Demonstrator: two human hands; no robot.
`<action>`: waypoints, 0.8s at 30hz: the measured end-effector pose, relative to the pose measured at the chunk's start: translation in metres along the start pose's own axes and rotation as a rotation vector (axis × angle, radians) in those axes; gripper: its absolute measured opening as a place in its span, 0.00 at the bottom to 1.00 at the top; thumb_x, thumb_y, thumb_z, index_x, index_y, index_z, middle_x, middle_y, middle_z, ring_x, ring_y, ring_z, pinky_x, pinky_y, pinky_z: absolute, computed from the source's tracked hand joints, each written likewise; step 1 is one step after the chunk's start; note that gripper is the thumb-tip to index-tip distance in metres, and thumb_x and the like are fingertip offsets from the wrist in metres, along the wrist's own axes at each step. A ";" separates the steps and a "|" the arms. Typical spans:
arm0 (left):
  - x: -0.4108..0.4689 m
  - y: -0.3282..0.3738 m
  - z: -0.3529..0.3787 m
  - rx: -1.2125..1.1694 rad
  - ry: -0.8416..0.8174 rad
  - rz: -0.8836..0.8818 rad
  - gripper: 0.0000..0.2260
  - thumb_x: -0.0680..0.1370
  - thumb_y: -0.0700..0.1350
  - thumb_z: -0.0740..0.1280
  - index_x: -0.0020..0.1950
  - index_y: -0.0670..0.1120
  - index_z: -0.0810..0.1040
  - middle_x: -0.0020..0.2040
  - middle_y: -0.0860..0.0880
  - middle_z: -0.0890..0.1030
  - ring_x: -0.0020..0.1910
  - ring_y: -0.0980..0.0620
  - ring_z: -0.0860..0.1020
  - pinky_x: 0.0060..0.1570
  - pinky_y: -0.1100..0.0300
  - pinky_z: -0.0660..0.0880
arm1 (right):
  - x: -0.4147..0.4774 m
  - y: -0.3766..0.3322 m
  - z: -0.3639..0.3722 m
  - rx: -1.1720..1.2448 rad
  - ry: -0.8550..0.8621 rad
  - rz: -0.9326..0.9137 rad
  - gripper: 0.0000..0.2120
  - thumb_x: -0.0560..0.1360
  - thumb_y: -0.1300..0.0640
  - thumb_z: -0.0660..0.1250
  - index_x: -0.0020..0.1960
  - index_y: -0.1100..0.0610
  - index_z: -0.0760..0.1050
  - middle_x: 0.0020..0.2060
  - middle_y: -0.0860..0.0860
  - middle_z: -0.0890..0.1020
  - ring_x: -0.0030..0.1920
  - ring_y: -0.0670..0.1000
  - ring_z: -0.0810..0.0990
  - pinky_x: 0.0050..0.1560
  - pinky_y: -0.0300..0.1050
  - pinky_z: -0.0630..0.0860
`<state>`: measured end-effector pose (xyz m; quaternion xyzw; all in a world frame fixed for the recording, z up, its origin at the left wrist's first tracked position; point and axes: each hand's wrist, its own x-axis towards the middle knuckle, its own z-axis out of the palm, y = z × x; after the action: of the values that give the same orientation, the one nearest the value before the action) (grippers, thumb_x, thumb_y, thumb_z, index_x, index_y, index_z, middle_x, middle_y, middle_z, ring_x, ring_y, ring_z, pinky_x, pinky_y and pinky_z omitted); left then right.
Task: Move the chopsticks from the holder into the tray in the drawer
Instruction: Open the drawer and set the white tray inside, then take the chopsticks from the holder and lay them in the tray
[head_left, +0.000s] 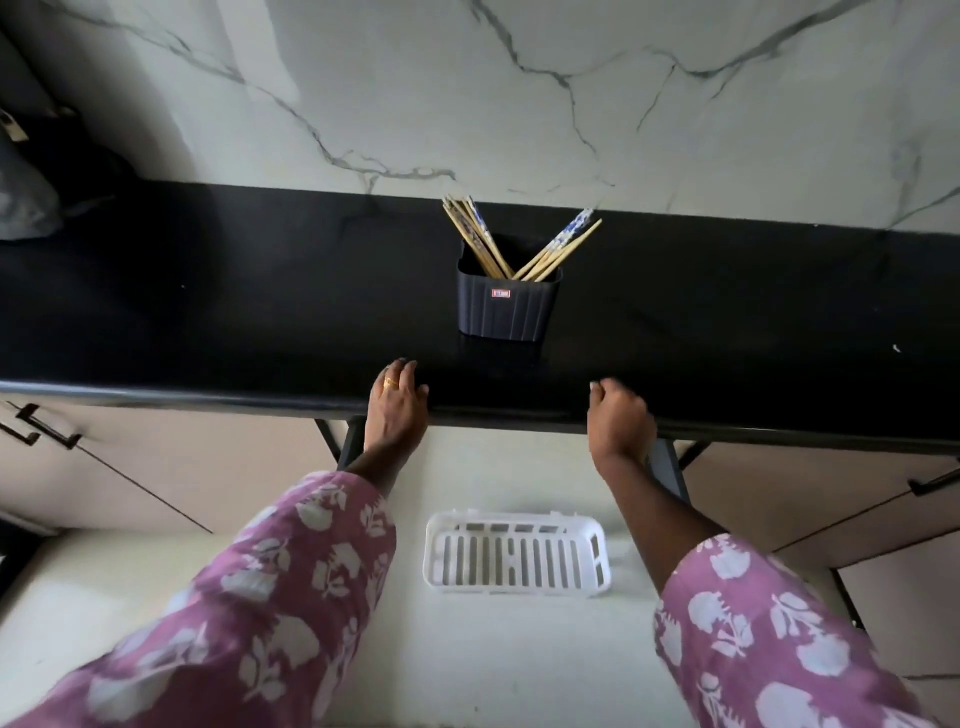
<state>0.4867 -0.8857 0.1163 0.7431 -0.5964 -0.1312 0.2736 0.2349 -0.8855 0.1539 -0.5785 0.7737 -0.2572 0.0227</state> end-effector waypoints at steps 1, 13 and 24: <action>0.009 0.000 -0.001 0.035 -0.036 -0.001 0.22 0.81 0.46 0.57 0.74 0.43 0.62 0.76 0.43 0.60 0.75 0.43 0.55 0.74 0.52 0.51 | 0.012 -0.009 -0.004 0.013 0.023 -0.022 0.12 0.79 0.54 0.60 0.50 0.60 0.79 0.47 0.62 0.83 0.48 0.63 0.81 0.42 0.50 0.75; 0.045 -0.003 0.007 0.270 -0.537 -0.314 0.35 0.73 0.72 0.49 0.74 0.64 0.37 0.75 0.59 0.31 0.73 0.44 0.29 0.63 0.28 0.36 | 0.147 -0.069 -0.010 0.488 -0.089 0.272 0.16 0.75 0.52 0.68 0.37 0.65 0.77 0.38 0.59 0.81 0.41 0.53 0.77 0.39 0.42 0.66; 0.047 -0.011 0.015 0.290 -0.523 -0.282 0.36 0.72 0.73 0.49 0.74 0.64 0.36 0.75 0.59 0.31 0.73 0.43 0.28 0.62 0.27 0.36 | 0.172 -0.108 0.022 0.748 -0.181 0.377 0.14 0.72 0.62 0.71 0.55 0.66 0.79 0.51 0.62 0.83 0.50 0.56 0.83 0.51 0.45 0.79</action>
<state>0.5000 -0.9331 0.1042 0.7908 -0.5501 -0.2679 -0.0185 0.2810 -1.0713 0.2257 -0.3994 0.7142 -0.4594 0.3454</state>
